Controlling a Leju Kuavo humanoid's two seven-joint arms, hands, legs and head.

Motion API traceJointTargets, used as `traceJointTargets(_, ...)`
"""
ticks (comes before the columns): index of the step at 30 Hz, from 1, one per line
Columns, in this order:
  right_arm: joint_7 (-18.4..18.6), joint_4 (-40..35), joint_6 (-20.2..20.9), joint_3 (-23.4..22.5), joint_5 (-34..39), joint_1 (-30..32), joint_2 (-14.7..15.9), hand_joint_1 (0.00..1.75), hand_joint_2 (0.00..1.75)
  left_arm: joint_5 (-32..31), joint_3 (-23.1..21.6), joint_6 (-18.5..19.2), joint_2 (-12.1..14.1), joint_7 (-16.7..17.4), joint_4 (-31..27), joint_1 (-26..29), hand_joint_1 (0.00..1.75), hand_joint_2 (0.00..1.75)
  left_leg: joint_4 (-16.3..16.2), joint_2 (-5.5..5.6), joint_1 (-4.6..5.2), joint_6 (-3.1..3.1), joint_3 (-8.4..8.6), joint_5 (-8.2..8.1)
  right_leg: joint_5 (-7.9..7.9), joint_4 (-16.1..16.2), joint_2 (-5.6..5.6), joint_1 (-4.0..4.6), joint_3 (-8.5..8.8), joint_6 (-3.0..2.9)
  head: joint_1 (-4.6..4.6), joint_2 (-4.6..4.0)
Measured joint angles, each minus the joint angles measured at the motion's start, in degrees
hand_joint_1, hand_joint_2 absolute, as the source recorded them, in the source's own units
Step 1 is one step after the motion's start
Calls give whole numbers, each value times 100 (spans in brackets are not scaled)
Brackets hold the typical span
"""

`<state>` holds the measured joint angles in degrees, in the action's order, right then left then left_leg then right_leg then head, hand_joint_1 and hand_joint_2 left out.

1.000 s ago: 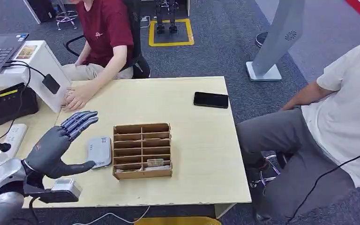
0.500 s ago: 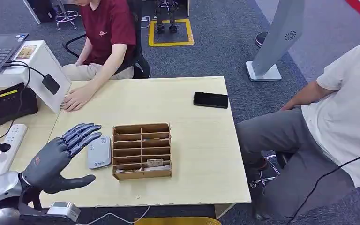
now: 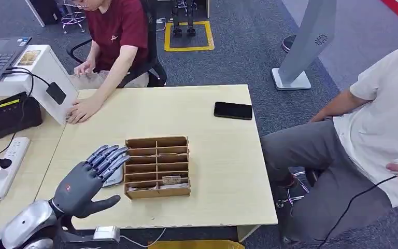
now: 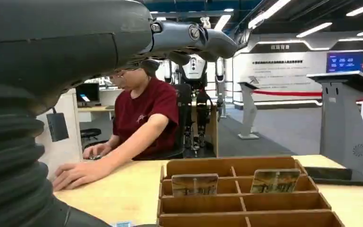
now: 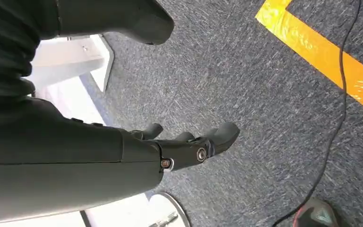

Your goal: Pass the card to the sensor for recognition and then transmit it.

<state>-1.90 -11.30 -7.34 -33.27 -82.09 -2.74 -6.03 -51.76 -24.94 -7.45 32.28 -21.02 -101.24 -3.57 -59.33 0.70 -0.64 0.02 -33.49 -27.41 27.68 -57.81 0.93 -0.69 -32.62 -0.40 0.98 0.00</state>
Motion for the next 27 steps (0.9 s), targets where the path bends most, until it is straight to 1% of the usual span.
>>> traceJointTargets(7, 2, 0, -2, -2, -2, 0, 0, 0, 175, 37, -135, -28, 11, 114, 297, -4, 0, 175, 1, 0, -1, 0, -1, 0, 1, 0, 0, 1, -1, -1, 2, 0)
traceJointTargets(15, 20, 0, -2, 0, -9, 0, 0, 0, 175, 59, -146, -28, 31, 129, 426, -2, 0, 175, 1, 0, 0, 0, -2, 0, 1, 0, -1, 0, 0, 0, 0, 0)
traceJointTargets(22, 5, 0, -11, -2, -74, 0, 0, 0, 175, -245, -249, -83, 74, 297, 592, -4, 0, 175, 1, 0, 0, 0, -1, 0, 1, 0, -1, 0, -1, 0, 0, 0)
traceJointTargets(27, -2, 0, -11, -2, -74, 0, 0, 0, 175, -260, -284, -109, 120, 299, 699, -2, 0, 175, 1, 0, -1, 0, -1, 0, 1, 0, -1, 1, -1, 0, 0, 0)
